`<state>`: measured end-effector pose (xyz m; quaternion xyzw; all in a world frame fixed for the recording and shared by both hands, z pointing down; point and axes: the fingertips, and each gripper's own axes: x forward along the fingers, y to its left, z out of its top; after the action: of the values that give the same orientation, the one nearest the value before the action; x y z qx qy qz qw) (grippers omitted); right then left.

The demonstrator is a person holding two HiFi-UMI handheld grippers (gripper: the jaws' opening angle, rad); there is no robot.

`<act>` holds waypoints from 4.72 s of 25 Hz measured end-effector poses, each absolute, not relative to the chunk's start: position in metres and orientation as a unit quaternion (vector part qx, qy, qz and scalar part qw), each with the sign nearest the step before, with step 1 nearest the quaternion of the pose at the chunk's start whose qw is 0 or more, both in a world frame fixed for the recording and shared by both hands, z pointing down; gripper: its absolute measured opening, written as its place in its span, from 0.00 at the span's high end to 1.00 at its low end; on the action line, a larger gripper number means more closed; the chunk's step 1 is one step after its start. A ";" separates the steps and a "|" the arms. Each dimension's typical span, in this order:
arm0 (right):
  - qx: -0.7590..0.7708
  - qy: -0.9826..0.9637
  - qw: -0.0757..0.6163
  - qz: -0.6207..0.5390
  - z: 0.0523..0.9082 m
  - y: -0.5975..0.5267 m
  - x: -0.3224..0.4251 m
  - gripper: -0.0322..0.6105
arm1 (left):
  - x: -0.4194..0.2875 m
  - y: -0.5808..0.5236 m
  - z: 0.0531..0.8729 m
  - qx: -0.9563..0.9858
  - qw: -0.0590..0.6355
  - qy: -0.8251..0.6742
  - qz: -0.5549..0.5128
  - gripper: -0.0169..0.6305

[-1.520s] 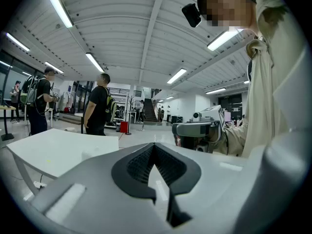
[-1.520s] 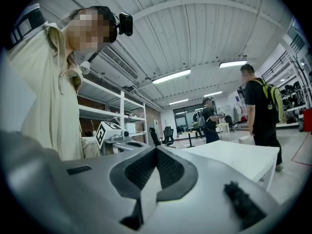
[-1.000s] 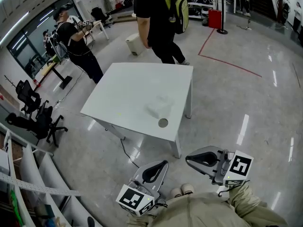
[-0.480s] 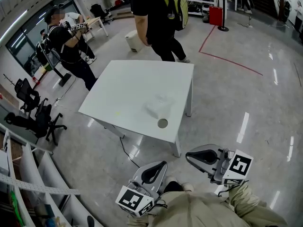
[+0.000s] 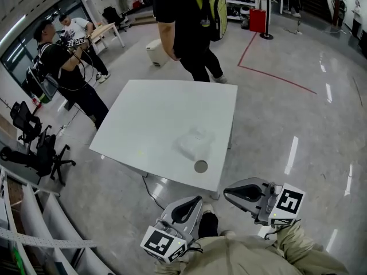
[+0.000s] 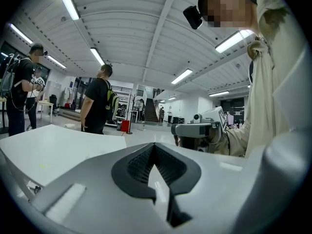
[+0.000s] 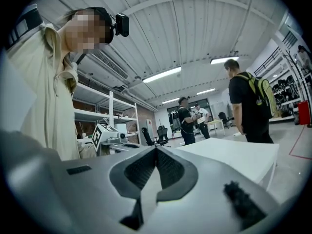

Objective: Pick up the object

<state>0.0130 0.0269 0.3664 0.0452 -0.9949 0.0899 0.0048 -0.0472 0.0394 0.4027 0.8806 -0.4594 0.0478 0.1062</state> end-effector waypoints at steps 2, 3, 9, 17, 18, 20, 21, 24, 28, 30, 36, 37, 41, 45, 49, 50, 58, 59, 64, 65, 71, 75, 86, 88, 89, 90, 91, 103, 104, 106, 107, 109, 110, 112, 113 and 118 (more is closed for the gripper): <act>0.051 -0.995 0.007 0.090 0.367 0.008 0.003 0.95 | -0.057 0.021 0.404 0.883 0.107 -0.455 0.049 0.96; 0.054 -0.994 0.006 0.091 0.367 -0.001 -0.004 0.95 | -0.063 0.012 0.405 0.884 0.108 -0.452 0.050 0.96; 0.064 -0.993 0.007 0.095 0.369 -0.041 -0.045 0.95 | -0.100 -0.029 0.410 0.891 0.113 -0.437 0.051 0.96; 0.078 -0.991 0.011 0.105 0.377 -0.082 -0.075 0.95 | -0.128 -0.071 0.420 0.895 0.125 -0.425 0.052 0.96; 0.080 -0.991 0.011 0.108 0.380 -0.085 -0.078 0.95 | -0.131 -0.074 0.424 0.895 0.129 -0.423 0.053 0.96; 0.083 -0.990 0.012 0.118 0.388 -0.090 -0.084 0.95 | -0.135 -0.079 0.432 0.895 0.137 -0.421 0.054 0.96; 0.083 -0.989 0.014 0.124 0.391 -0.092 -0.084 0.95 | -0.135 -0.081 0.435 0.896 0.141 -0.418 0.055 0.96; 0.085 -0.986 0.018 0.139 0.396 -0.100 -0.077 0.95 | -0.127 -0.089 0.439 0.895 0.154 -0.416 0.057 0.96; 0.084 -0.984 0.015 0.155 0.394 -0.116 -0.075 0.95 | -0.124 -0.100 0.446 0.891 0.170 -0.416 0.064 0.96; 0.081 -0.983 0.017 0.165 0.396 -0.120 -0.075 0.95 | -0.123 -0.104 0.456 0.886 0.183 -0.420 0.076 0.96; 0.073 -0.979 0.034 0.187 0.411 -0.134 -0.072 0.95 | -0.126 -0.129 0.498 0.860 0.232 -0.442 0.107 0.76; 0.074 -0.978 0.035 0.193 0.414 -0.137 -0.070 0.95 | -0.126 -0.134 0.506 0.855 0.239 -0.446 0.112 0.69; 0.071 -0.974 0.043 0.213 0.424 -0.145 -0.071 0.95 | -0.135 -0.161 0.540 0.829 0.252 -0.480 0.140 0.41; 0.068 -0.972 0.044 0.222 0.430 -0.153 -0.075 0.95 | -0.137 -0.183 0.581 0.817 0.256 -0.482 0.186 0.26; 0.071 -0.969 0.044 0.231 0.434 -0.164 -0.072 0.95 | -0.125 -0.195 0.608 0.820 0.248 -0.461 0.231 0.19; 0.072 -0.969 0.043 0.233 0.434 -0.167 -0.071 0.95 | -0.121 -0.196 0.613 0.821 0.245 -0.455 0.243 0.19; 0.078 -0.966 0.040 0.243 0.437 -0.179 -0.068 0.95 | -0.115 -0.198 0.627 0.818 0.238 -0.442 0.282 0.16; 0.077 -0.966 0.039 0.243 0.437 -0.179 -0.068 0.95 | -0.115 -0.198 0.627 0.819 0.240 -0.440 0.281 0.16; 0.075 -0.968 0.037 0.237 0.430 -0.179 -0.065 0.95 | -0.118 -0.203 0.602 0.819 0.261 -0.464 0.213 0.17; 0.076 -0.968 0.036 0.235 0.429 -0.178 -0.064 0.95 | -0.119 -0.204 0.593 0.820 0.259 -0.470 0.198 0.17; 0.074 -0.972 0.024 0.223 0.415 -0.173 -0.060 0.95 | -0.133 -0.207 0.529 0.829 0.218 -0.500 0.122 0.17; 0.068 -0.976 0.007 0.205 0.400 -0.171 -0.058 0.95 | -0.141 -0.205 0.477 0.834 0.157 -0.522 0.091 0.17; 0.031 -0.988 -0.010 0.149 0.370 -0.140 -0.048 0.95 | -0.132 -0.153 0.398 0.828 0.060 -0.556 0.051 0.17; 0.026 -0.989 -0.012 0.145 0.370 -0.133 -0.044 0.95 | -0.128 -0.144 0.395 0.825 0.057 -0.561 0.043 0.17; 0.024 -0.989 -0.014 0.143 0.370 -0.130 -0.042 0.95 | -0.126 -0.140 0.394 0.824 0.056 -0.563 0.039 0.17; 0.022 -0.990 -0.015 0.141 0.370 -0.126 -0.040 0.95 | -0.125 -0.135 0.392 0.822 0.054 -0.565 0.035 0.17; 0.020 -0.990 -0.016 0.138 0.368 -0.121 -0.038 0.95 | -0.123 -0.130 0.389 0.821 0.052 -0.568 0.033 0.17; 0.029 -0.994 -0.034 0.095 0.334 -0.067 -0.017 0.95 | -0.105 -0.071 0.348 0.825 0.011 -0.564 0.018 0.17; 0.030 -0.995 -0.038 0.092 0.331 -0.058 -0.013 0.95 | -0.101 -0.062 0.344 0.827 0.007 -0.562 0.016 0.17; 0.033 -0.995 -0.042 0.086 0.327 -0.038 -0.007 0.95 | -0.094 -0.043 0.339 0.830 0.001 -0.557 0.012 0.17; 0.035 -0.995 -0.042 0.084 0.326 -0.027 -0.006 0.95 | -0.092 -0.032 0.338 0.832 0.000 -0.555 0.010 0.17; 0.036 -0.995 -0.043 0.081 0.325 -0.005 -0.003 0.95 | -0.088 -0.010 0.335 0.834 -0.003 -0.551 0.005 0.17; 0.036 -0.995 -0.044 0.079 0.324 0.005 -0.002 0.95 | -0.085 0.000 0.334 0.835 -0.004 -0.550 0.001 0.17; 0.036 -0.995 -0.046 0.075 0.323 0.022 0.002 0.95 | -0.079 0.018 0.331 0.837 -0.007 -0.547 -0.006 0.17; 0.037 -0.996 -0.046 0.072 0.322 0.030 0.004 0.95 | -0.076 0.027 0.330 0.838 -0.008 -0.546 -0.010 0.17; 0.045 -0.996 -0.039 0.065 0.323 0.077 0.016 0.95 | -0.066 0.073 0.328 0.840 -0.004 -0.542 -0.037 0.17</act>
<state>0.0165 0.0767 0.3234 0.0452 -0.9961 0.0646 -0.0385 -0.0664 0.0728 0.3276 0.8398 -0.5416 -0.0370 -0.0041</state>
